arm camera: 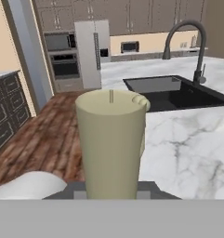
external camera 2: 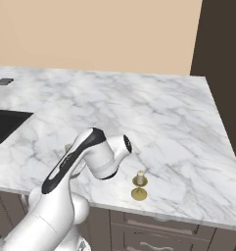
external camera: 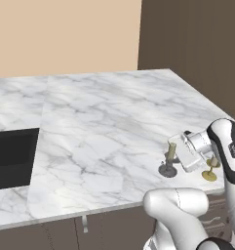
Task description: Pick the candle and candle from the dining table and place them in the open cabinet. Close the cabinet after placing the objects.
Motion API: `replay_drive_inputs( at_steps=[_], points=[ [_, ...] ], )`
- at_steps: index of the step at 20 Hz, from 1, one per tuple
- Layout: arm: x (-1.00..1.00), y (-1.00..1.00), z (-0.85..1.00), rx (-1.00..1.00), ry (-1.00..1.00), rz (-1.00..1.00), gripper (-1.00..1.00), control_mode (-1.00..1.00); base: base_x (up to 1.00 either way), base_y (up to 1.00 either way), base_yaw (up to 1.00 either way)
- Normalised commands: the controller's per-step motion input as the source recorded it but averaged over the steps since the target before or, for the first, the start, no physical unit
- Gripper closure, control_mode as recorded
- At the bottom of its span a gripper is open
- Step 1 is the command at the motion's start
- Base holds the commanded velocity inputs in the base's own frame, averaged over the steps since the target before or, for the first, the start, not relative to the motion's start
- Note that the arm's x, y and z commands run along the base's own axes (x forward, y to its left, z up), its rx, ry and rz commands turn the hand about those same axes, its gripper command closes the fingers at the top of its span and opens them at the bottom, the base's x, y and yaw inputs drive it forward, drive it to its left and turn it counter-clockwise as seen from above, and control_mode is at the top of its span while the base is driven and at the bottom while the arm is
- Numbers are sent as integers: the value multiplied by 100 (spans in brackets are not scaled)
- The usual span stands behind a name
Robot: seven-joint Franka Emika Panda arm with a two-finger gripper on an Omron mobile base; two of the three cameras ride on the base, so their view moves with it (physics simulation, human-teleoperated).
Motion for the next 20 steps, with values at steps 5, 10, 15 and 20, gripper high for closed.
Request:
replay_drive_inputs(
  at_steps=[5, 10, 15, 20],
  points=[
    [0, 0, 0, 0, -2, 0, 100, -100, 0, 0, 0],
    [0, 0, 0, 0, 0, 0, 100, -100, 0, 0, 0],
    [0, 0, 0, 0, 0, 0, 100, 100, 0, 0, 0],
    [0, 0, 0, 0, 0, 0, 100, 100, 0, 0, 0]
  ],
)
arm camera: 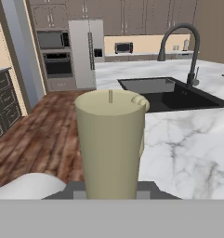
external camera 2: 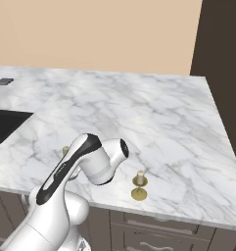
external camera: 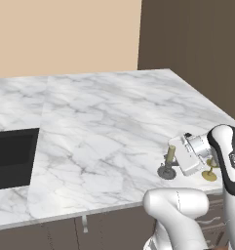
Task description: Pick the candle and candle from the dining table and place them in the open cabinet. Close the cabinet after placing the objects.
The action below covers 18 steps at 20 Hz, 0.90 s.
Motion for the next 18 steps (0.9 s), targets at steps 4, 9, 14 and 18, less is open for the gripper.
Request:
replay_drive_inputs(
  at_steps=[4, 9, 14, 18],
  points=[
    [0, 0, 0, 0, 0, 0, 100, 100, 0, 0, 0],
    [0, 0, 0, 0, 0, 0, 100, 100, -14, 0, 1],
    [0, 0, 0, 0, 0, 0, 100, 100, -44, 0, 0],
    [0, 0, 0, 0, 0, 0, 100, 100, -46, 4, 0]
  ],
)
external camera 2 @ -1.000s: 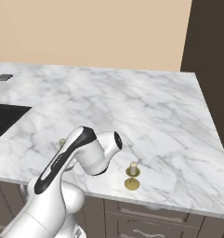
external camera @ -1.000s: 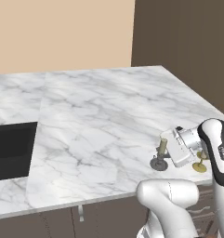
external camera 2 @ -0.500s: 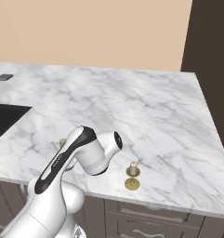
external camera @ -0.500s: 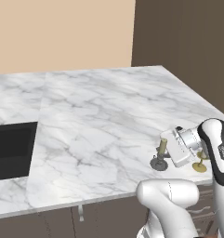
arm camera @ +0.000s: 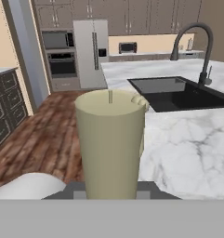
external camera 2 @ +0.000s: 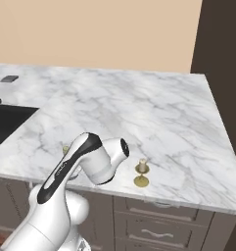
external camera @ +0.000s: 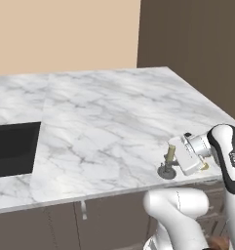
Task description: Pick the candle and candle from the dining table and place them in the open cabinet. Close the cabinet after placing the objects.
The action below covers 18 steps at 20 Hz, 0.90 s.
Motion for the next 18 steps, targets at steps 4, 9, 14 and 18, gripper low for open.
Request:
replay_drive_inputs(
  at_steps=[4, 9, 14, 18],
  points=[
    [0, 0, 0, 0, 0, 0, 100, 100, -48, 6, 6],
    [0, 0, 0, 0, 0, 0, 100, 100, -28, 4, 66],
    [0, 0, 0, 0, 0, 0, 100, 100, -18, 4, 87],
    [0, 0, 0, 0, 0, 0, 100, 100, -11, 1, 85]
  ],
)
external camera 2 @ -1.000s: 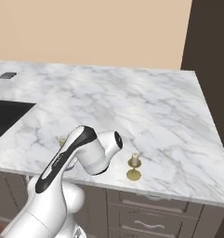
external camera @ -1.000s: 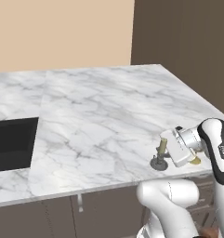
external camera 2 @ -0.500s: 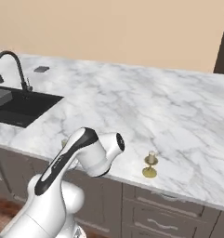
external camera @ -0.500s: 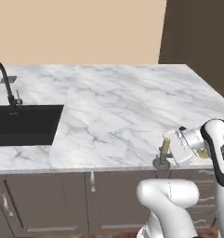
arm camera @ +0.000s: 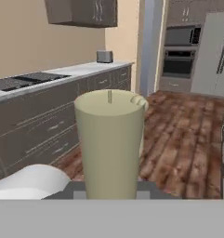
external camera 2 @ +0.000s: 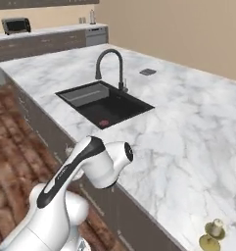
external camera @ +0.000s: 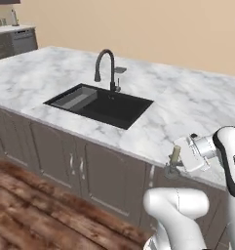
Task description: Pick the candle and candle from the dining table and place them in the open cabinet. Close the cabinet after placing the objects.
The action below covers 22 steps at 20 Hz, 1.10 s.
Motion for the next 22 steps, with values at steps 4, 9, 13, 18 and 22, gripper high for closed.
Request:
replay_drive_inputs(
  at_steps=[4, 9, 13, 18, 22],
  points=[
    [0, 0, 0, 0, 0, 0, 100, 100, -4, 0, 80],
    [0, 0, 0, 0, 0, 0, 100, 100, 0, 1, 64],
    [0, 0, 0, 0, 0, 0, 100, 100, 0, 4, 55],
    [0, 0, 0, 0, 0, 0, 100, 100, 1, 5, 53],
    [0, 0, 0, 0, 0, 0, 100, 100, 4, 4, 51]
  ],
)
